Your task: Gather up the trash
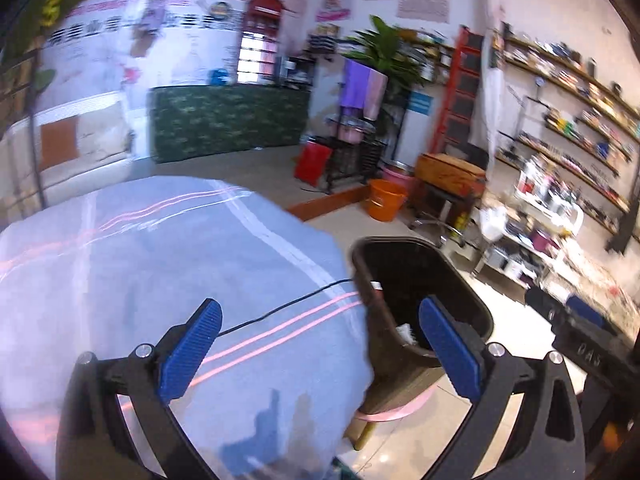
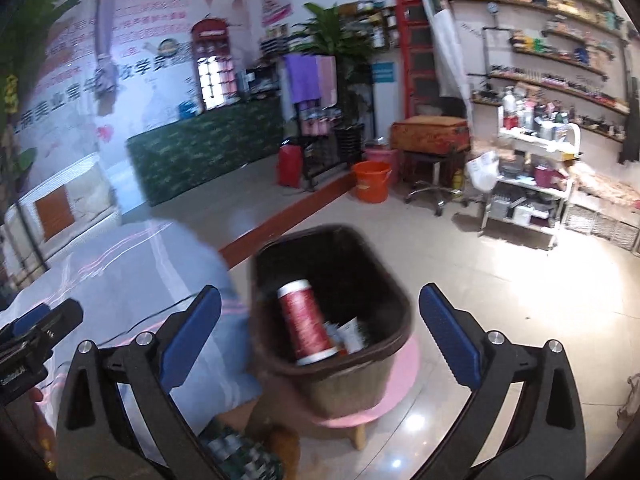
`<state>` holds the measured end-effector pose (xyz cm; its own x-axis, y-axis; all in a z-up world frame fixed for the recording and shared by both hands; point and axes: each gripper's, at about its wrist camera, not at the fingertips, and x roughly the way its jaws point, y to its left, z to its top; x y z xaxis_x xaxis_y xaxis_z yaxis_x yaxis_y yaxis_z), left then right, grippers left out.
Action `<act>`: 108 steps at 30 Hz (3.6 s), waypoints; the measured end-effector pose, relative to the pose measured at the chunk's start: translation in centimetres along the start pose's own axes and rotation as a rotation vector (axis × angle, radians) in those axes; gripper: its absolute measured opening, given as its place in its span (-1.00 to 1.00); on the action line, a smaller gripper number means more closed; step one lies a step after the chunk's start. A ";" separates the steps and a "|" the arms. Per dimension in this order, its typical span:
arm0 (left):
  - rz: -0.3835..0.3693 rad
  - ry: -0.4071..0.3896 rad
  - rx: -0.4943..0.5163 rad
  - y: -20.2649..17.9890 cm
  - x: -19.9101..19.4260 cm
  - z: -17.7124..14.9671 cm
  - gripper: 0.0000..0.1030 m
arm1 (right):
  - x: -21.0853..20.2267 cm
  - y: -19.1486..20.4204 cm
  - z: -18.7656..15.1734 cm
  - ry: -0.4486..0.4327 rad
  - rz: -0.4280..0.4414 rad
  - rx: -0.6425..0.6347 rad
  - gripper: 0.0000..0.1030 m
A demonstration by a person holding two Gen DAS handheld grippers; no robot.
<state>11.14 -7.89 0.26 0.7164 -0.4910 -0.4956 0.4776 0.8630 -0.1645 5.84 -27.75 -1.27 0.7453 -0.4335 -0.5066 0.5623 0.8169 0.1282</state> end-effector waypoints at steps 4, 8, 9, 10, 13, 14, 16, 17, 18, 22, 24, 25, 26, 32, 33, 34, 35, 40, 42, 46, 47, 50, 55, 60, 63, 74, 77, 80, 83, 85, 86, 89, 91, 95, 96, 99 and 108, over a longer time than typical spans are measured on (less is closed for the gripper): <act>0.167 -0.026 -0.029 1.8 -2.8 -1.3 0.90 | -1.7 2.4 -1.6 -0.005 -0.022 -0.031 0.90; 0.176 0.000 -0.100 3.3 -5.1 -2.4 0.90 | -3.9 4.4 -3.4 -0.036 0.049 -0.071 0.90; 0.197 0.004 -0.115 3.7 -5.5 -2.7 0.90 | -4.2 4.8 -3.8 -0.035 0.051 -0.079 0.90; 0.225 0.005 -0.124 4.0 -6.0 -3.0 0.90 | -4.6 5.2 -4.1 -0.018 0.057 -0.085 0.90; 0.257 -0.013 -0.140 4.4 -7.6 -3.8 0.90 | -5.4 5.9 -4.5 0.008 0.078 -0.067 0.90; 0.261 -0.018 -0.150 4.7 -8.2 -4.0 0.90 | -5.9 6.1 -4.8 0.005 0.079 -0.061 0.90; 0.253 -0.029 -0.163 4.9 -8.9 -4.2 0.90 | -6.7 6.5 -5.2 -0.006 0.081 -0.068 0.90; 0.256 -0.035 -0.163 5.0 -9.1 -4.2 0.90 | -7.0 6.9 -5.4 -0.008 0.077 -0.085 0.90; 0.262 -0.039 -0.163 5.1 -9.3 -4.3 0.90 | -7.2 7.1 -5.4 -0.005 0.075 -0.101 0.90; 0.257 -0.058 -0.155 5.0 -9.8 -4.7 0.90 | -8.2 7.4 -5.8 -0.019 0.081 -0.113 0.90; 0.251 -0.066 -0.149 4.9 -10.2 -4.8 0.90 | -8.4 7.2 -5.7 -0.025 0.073 -0.107 0.90; 0.253 -0.067 -0.146 4.8 -10.2 -4.8 0.90 | -8.5 7.1 -5.8 -0.029 0.072 -0.102 0.90; 0.255 -0.068 -0.144 4.8 -10.3 -4.9 0.90 | -8.5 6.8 -5.7 -0.031 0.072 -0.098 0.90; 0.256 -0.086 -0.134 4.5 -10.4 -5.0 0.90 | -8.6 6.6 -5.4 -0.045 0.069 -0.090 0.90; 0.256 -0.089 -0.136 4.5 -10.4 -4.9 0.90 | -8.7 6.6 -5.4 -0.050 0.070 -0.091 0.90; 0.256 -0.091 -0.137 4.5 -10.4 -5.0 0.90 | -8.8 6.6 -5.4 -0.056 0.070 -0.093 0.90; 0.257 -0.092 -0.138 4.5 -10.5 -5.1 0.90 | -8.9 6.6 -5.4 -0.062 0.069 -0.096 0.90; 0.258 -0.097 -0.136 4.4 -10.6 -5.1 0.90 | -8.9 6.6 -5.3 -0.066 0.071 -0.092 0.90; 0.260 -0.098 -0.136 4.4 -10.6 -5.1 0.90 | -8.8 6.5 -5.4 -0.063 0.071 -0.089 0.90; 0.261 -0.101 -0.136 4.4 -10.6 -5.1 0.90 | -8.7 6.5 -5.3 -0.061 0.072 -0.087 0.90; 0.262 -0.102 -0.136 4.4 -10.7 -5.1 0.90 | -8.7 6.5 -5.3 -0.061 0.071 -0.087 0.90; 0.263 -0.106 -0.138 4.4 -10.8 -5.2 0.90 | -8.7 6.5 -5.3 -0.064 0.074 -0.088 0.90; 0.265 -0.108 -0.140 4.3 -10.9 -5.2 0.90 | -8.6 6.4 -5.2 -0.062 0.071 -0.088 0.90; 0.268 -0.111 -0.141 4.3 -11.0 -5.2 0.90 | -8.7 6.4 -5.4 -0.070 0.070 -0.091 0.90; 0.269 -0.112 -0.142 4.4 -11.0 -5.2 0.90 | -8.7 6.4 -5.5 -0.071 0.071 -0.093 0.90; 0.269 -0.109 -0.142 4.6 -11.0 -5.2 0.90 | -8.7 6.5 -5.6 -0.069 0.069 -0.095 0.90; 0.268 -0.111 -0.142 4.6 -11.0 -5.1 0.90 | -8.8 6.5 -5.5 -0.070 0.070 -0.094 0.90; 0.269 -0.109 -0.142 4.6 -11.0 -5.2 0.90 | -8.7 6.5 -5.5 -0.067 0.071 -0.094 0.90; 0.269 -0.112 -0.143 4.5 -11.0 -5.2 0.90 | -8.7 6.5 -5.6 -0.068 0.071 -0.094 0.90; 0.270 -0.113 -0.143 4.5 -11.0 -5.3 0.90 | -8.7 6.5 -5.6 -0.066 0.070 -0.094 0.90; 0.272 -0.113 -0.144 4.4 -11.1 -5.3 0.90 | -8.8 6.5 -5.6 -0.067 0.070 -0.094 0.90; 0.273 -0.113 -0.145 4.4 -11.1 -5.4 0.90 | -8.7 6.5 -5.6 -0.065 0.071 -0.095 0.90; 0.274 -0.113 -0.143 4.3 -11.1 -5.4 0.90 | -8.7 6.5 -5.7 -0.063 0.071 -0.096 0.90; 0.269 -0.117 -0.134 4.0 -11.2 -5.4 0.90 | -8.5 6.4 -5.8 -0.061 0.073 -0.099 0.90; 0.267 -0.116 -0.132 3.9 -11.2 -5.4 0.90 | -8.5 6.4 -5.7 -0.060 0.073 -0.099 0.90; 0.269 -0.113 -0.133 3.9 -11.1 -5.4 0.90 | -8.5 6.4 -5.7 -0.060 0.073 -0.098 0.90; 0.274 -0.105 -0.131 3.8 -10.9 -5.5 0.90 | -8.4 6.4 -5.9 -0.056 0.074 -0.100 0.90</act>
<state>2.37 1.37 0.35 0.8614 -0.2416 -0.4468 0.1947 0.9695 -0.1490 1.09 -16.67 -1.27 0.8035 -0.3892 -0.4504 0.4689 0.8799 0.0762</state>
